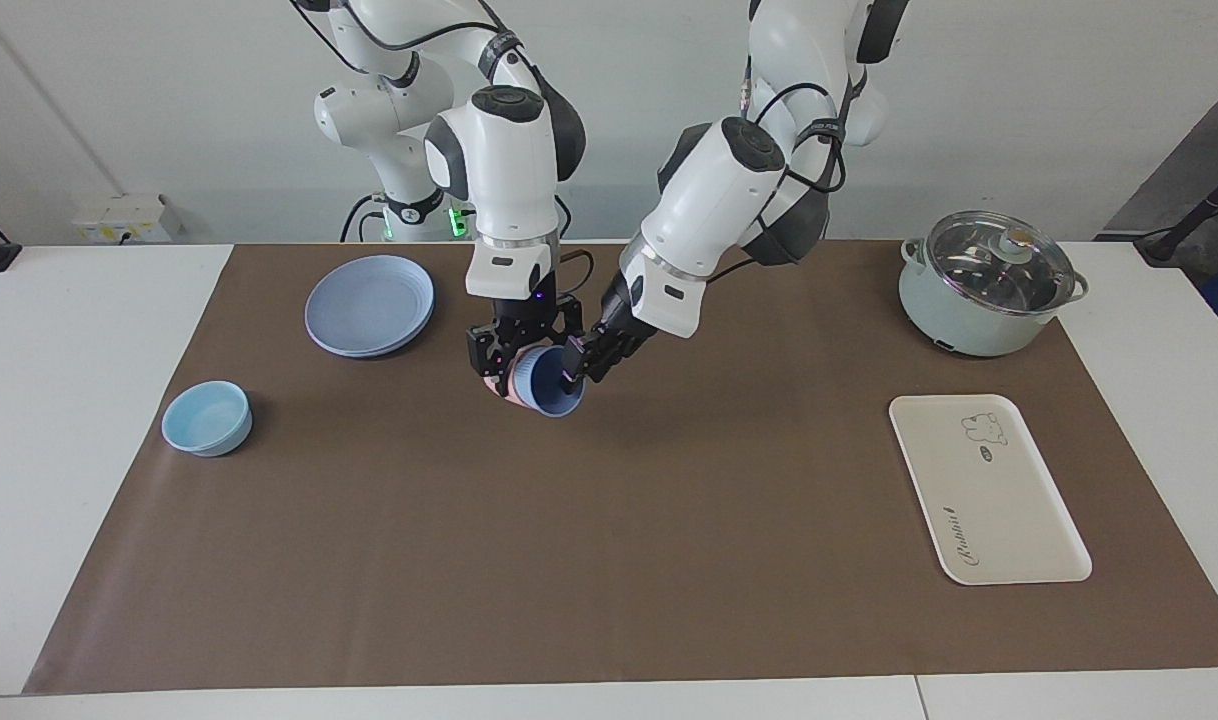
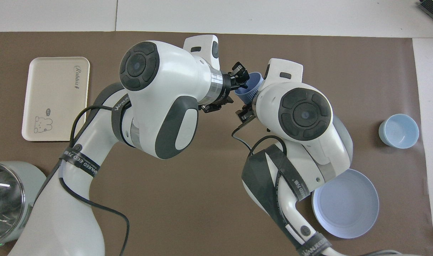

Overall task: Place cup on tray
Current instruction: 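Grasp the blue cup with the left gripper while the right gripper releases it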

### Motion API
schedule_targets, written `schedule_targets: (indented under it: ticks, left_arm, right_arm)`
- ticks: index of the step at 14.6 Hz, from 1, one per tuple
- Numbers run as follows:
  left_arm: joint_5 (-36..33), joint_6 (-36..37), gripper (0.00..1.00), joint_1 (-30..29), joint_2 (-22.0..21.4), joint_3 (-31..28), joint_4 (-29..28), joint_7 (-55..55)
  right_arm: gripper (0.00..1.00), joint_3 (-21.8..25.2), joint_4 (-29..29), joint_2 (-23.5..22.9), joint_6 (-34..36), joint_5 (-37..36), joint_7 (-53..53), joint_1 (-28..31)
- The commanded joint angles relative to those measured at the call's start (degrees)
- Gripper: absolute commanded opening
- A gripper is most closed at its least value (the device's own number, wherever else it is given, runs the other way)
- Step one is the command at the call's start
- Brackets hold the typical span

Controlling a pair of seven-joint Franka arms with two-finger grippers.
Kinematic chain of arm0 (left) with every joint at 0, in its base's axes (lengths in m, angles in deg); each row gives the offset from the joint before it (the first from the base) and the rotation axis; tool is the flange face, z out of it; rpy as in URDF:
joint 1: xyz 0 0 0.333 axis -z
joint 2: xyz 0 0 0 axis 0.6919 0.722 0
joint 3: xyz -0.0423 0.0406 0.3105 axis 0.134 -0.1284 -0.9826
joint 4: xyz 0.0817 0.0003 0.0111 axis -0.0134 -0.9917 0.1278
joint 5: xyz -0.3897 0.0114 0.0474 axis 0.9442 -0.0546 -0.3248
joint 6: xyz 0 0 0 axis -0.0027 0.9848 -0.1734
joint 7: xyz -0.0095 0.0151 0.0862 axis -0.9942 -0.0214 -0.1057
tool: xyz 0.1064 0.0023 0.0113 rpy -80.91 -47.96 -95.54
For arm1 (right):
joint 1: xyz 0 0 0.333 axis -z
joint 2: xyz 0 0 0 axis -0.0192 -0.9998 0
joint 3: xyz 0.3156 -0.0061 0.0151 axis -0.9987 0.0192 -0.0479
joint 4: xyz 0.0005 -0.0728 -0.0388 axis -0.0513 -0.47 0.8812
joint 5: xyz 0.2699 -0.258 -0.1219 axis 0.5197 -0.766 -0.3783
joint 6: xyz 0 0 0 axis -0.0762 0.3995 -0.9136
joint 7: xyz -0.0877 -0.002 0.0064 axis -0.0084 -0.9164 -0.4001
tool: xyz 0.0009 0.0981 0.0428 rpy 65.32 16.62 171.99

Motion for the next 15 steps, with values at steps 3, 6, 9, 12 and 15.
schedule_targets:
  ticks: [3, 6, 9, 12, 15]
  left_arm:
    - [4.9, 1.4, 0.24, -0.7, -0.6, 0.2, -0.8, -2.4]
    - [5.1, 1.3, 0.0, -0.8, -0.5, 0.1, -0.6, -2.6]
    - [5.8, 1.5, 0.0, -3.0, -0.2, 0.1, 0.5, -2.5]
    - [5.7, 4.9, 0.0, -5.7, 2.1, 0.0, 6.5, -2.4]
    - [5.1, 6.9, 0.0, -8.4, 2.9, -1.0, 9.3, -1.8]
  right_arm:
    - [0.0, -0.1, 0.7, 0.1, 0.5, -1.5, -1.3, 0.1]
    - [0.0, -0.1, 0.7, 0.1, 0.4, -1.5, -1.3, 0.1]
    - [0.0, -0.1, 0.7, 0.1, 0.3, -1.4, -1.4, 0.1]
    - [0.0, -0.1, 0.7, 0.1, 0.1, -1.4, -1.4, 0.1]
    - [0.0, -0.1, 0.7, 0.1, 0.0, -1.5, -1.3, 0.2]
